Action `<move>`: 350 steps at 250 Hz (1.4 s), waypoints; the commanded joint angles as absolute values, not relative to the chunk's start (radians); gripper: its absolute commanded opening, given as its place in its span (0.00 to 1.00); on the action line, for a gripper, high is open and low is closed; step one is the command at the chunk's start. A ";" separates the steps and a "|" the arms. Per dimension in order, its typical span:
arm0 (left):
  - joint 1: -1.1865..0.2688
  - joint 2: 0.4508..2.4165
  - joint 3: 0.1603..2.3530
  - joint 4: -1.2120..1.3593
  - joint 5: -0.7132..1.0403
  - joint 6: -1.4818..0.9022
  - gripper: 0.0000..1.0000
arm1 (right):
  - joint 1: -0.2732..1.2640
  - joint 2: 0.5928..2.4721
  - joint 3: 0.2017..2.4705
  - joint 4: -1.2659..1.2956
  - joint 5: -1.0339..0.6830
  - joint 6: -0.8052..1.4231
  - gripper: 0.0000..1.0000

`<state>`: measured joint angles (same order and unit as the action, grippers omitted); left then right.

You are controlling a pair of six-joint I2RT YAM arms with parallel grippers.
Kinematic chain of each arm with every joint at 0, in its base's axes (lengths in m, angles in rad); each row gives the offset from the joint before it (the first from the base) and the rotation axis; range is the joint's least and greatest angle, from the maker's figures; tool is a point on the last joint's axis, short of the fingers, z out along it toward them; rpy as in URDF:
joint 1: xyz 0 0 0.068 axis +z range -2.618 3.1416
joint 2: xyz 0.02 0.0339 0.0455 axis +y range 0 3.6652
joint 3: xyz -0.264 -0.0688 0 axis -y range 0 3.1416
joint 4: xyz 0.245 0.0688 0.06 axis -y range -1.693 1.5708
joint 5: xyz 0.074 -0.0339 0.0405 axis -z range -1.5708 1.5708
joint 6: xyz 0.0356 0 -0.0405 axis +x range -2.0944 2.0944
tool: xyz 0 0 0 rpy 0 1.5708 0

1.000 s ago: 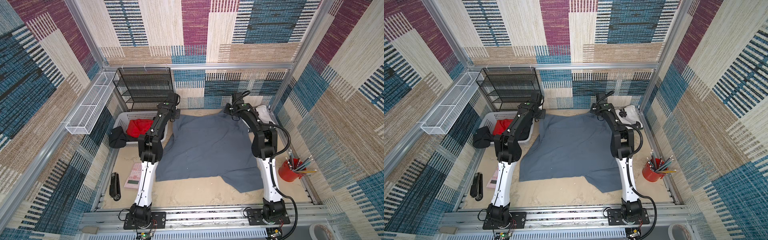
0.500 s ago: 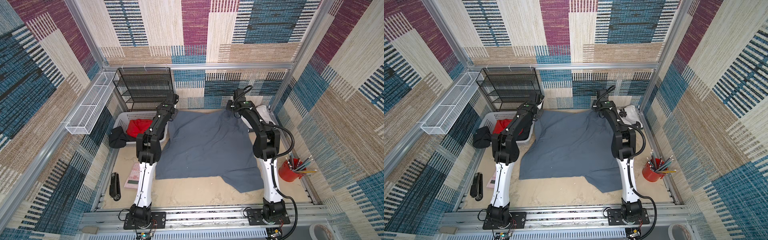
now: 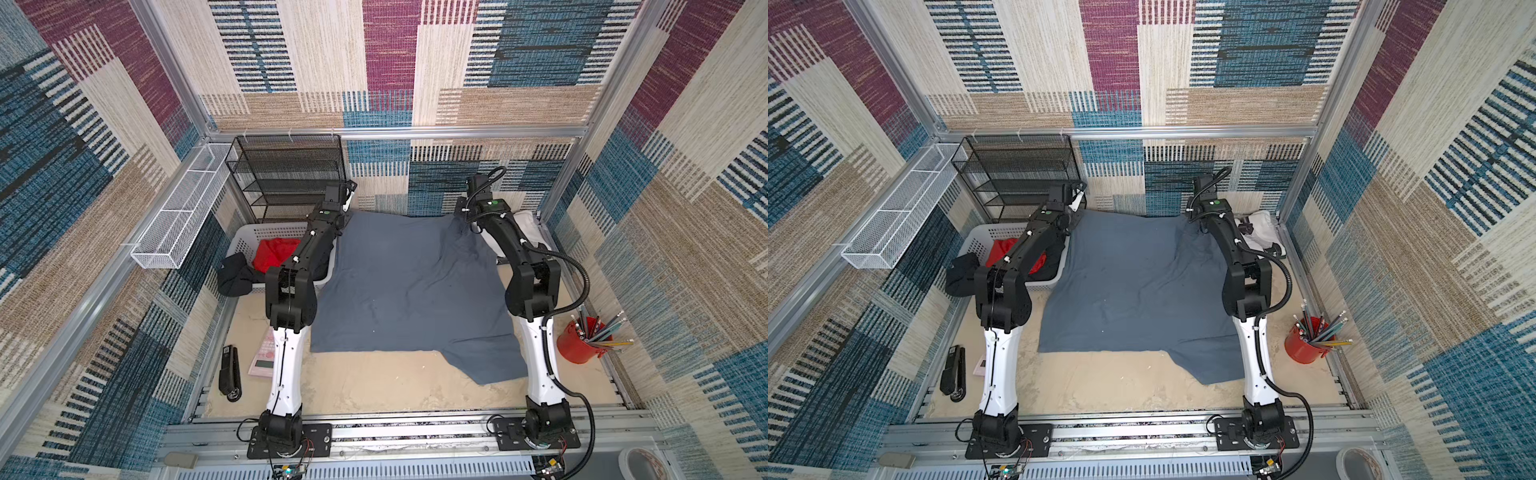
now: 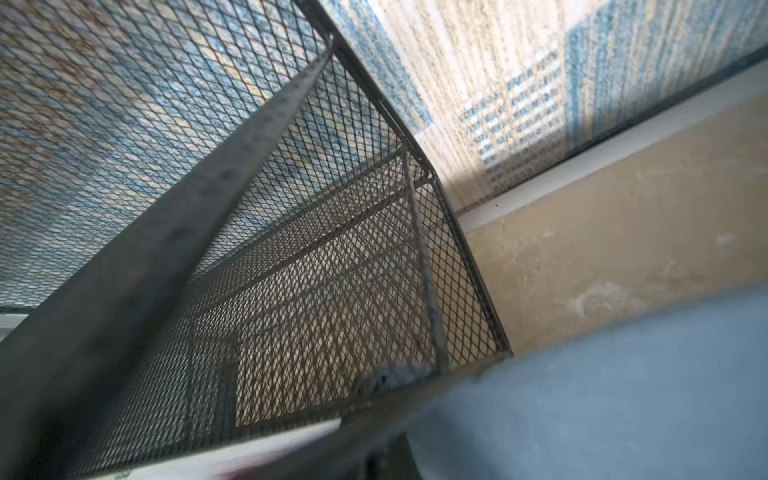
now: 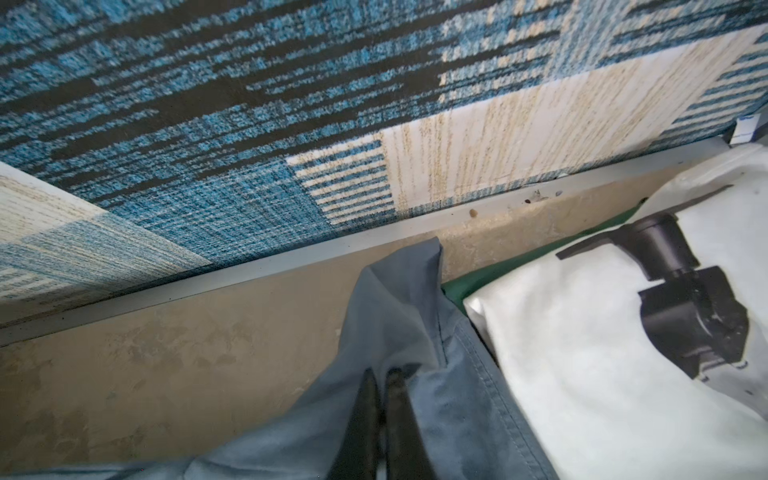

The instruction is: Fold and stack the t-shirts

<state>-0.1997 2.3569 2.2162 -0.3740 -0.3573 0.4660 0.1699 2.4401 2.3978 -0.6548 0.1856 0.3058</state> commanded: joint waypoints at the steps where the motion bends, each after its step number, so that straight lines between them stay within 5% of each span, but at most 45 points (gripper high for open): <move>1: -0.187 2.367 2.242 -0.299 -0.440 0.429 0.00 | 0.172 2.430 2.386 -0.647 0.195 0.301 0.00; 350: -0.278 2.092 1.429 0.274 -0.749 0.296 0.00 | 0.172 1.920 1.481 -0.412 0.141 0.392 0.00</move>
